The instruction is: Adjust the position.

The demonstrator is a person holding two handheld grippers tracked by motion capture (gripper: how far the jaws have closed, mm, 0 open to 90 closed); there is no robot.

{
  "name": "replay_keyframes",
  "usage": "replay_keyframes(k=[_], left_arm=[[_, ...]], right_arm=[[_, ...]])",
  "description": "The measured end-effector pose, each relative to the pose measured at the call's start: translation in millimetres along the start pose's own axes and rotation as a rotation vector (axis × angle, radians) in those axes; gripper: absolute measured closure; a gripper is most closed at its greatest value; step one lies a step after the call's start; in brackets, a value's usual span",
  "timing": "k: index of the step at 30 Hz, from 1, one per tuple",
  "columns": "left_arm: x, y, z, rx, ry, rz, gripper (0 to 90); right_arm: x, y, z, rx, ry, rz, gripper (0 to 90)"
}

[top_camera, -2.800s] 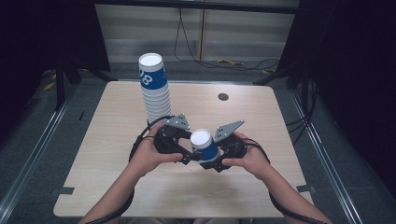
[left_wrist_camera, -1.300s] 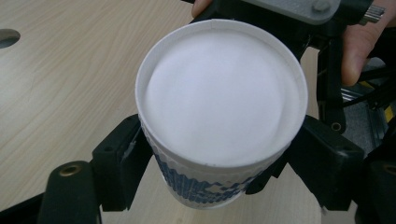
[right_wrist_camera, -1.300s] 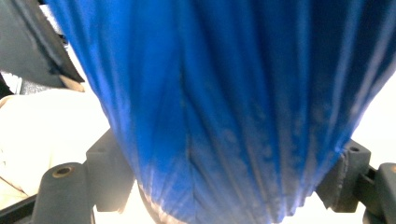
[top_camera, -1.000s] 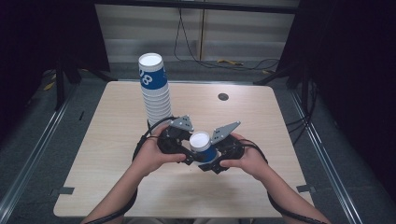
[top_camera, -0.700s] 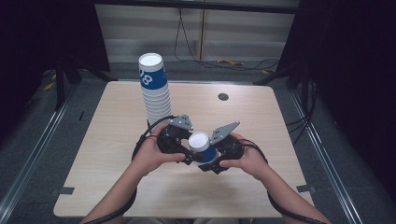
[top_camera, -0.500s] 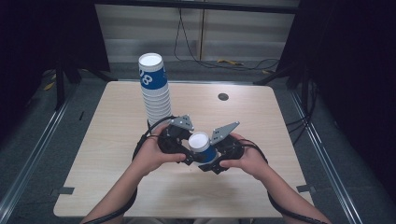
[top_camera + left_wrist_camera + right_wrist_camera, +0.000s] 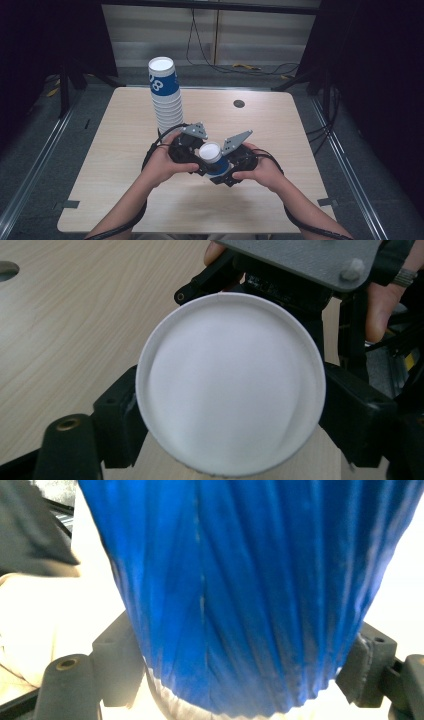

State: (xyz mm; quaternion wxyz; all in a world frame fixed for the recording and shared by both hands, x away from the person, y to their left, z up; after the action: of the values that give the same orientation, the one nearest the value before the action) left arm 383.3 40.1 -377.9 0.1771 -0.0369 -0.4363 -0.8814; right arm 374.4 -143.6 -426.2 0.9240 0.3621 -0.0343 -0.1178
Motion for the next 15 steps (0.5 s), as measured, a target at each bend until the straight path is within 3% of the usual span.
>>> replay_keyframes(k=[3, 15], left_arm=[[-0.5, -1.1, 2.0, 0.001, 0.005, -0.012, 27.5], [-1.9, -3.0, 5.5, 0.017, -0.011, -0.001, 28.4]], right_arm=[[-0.2, 0.0, -0.8, -0.005, 0.008, 0.007, 20.2], [-1.2, 0.7, 1.3, 0.006, -0.001, 0.02, 20.3]])
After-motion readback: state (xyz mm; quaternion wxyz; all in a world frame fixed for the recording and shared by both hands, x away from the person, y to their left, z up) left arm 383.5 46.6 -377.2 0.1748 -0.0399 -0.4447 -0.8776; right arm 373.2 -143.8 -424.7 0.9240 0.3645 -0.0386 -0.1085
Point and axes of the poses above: each handheld gripper's, and its own axes: z roughly backward along the jaws, y roughly out of its top, x roughly to its right, the point moved 1 cm from there along -z, roughly forward along the jaws, and after that the axes turned 5 degrees about z, right-handed, at the moved point
